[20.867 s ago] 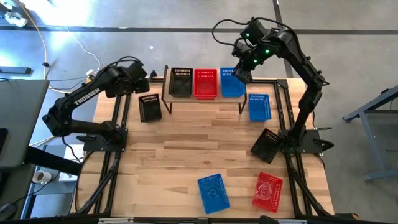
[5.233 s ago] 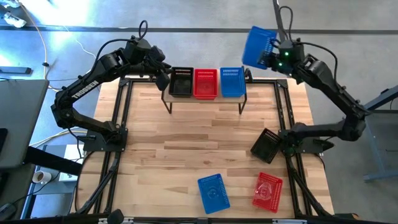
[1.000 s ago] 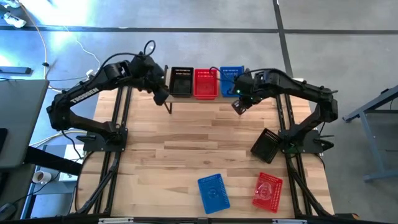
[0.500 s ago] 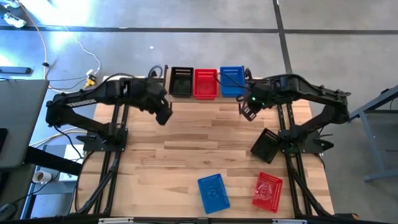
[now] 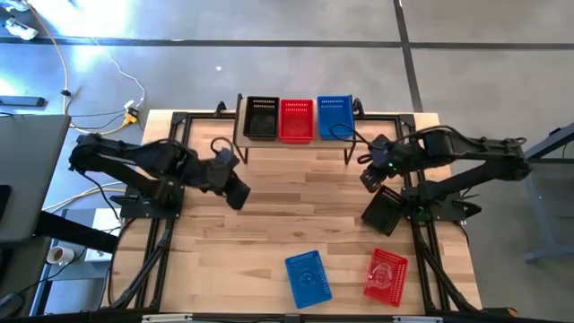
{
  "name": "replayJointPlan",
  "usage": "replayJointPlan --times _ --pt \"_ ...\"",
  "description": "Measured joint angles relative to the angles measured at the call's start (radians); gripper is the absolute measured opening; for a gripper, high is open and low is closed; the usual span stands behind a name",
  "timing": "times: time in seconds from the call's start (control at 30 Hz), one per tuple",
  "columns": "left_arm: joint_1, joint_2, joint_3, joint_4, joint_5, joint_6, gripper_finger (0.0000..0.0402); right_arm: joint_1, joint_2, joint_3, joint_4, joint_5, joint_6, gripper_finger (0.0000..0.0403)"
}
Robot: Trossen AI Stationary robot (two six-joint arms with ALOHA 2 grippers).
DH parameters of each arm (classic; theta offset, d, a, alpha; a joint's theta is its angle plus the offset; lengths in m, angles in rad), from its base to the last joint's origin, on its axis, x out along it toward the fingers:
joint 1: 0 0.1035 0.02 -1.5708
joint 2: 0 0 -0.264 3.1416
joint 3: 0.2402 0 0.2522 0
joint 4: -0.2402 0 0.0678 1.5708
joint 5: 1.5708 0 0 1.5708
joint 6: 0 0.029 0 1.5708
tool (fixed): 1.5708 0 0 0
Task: Stack baskets on shelf by color
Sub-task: Stack the black bin on top of the black bins on the shelf
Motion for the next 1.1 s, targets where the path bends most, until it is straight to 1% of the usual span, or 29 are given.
replayJointPlan --times 0.1,0.27,0.47,0.63,0.8,0.97,1.1 --pt "-0.052 0.017 0.0 0.005 -0.031 -0.057 0.009 0.036 -0.02 -0.025 0.012 -0.007 0.039 0.011" --pt "-0.12 0.066 0.0 0.03 -0.075 -0.134 0.009 0.1 -0.014 -0.027 0.033 -0.001 0.061 0.011" --pt "-0.174 0.138 0.0 0.121 -0.094 -0.157 0.009 0.143 0.003 -0.027 0.076 0.016 0.093 0.011" --pt "-0.202 0.195 0.0 0.211 -0.093 -0.113 0.009 0.16 0.013 -0.027 0.112 0.039 0.108 0.011" --pt "-0.218 0.226 0.001 0.247 -0.078 -0.058 0.009 0.18 0.017 -0.027 0.123 0.045 0.187 0.011" --pt "-0.241 0.228 0.001 0.233 -0.064 -0.004 0.009 0.239 0.047 -0.027 0.124 0.045 0.279 0.011" --pt "-0.273 0.212 0.001 0.184 -0.07 0.0 0.009 0.29 0.094 -0.027 0.068 0.043 0.386 0.011"
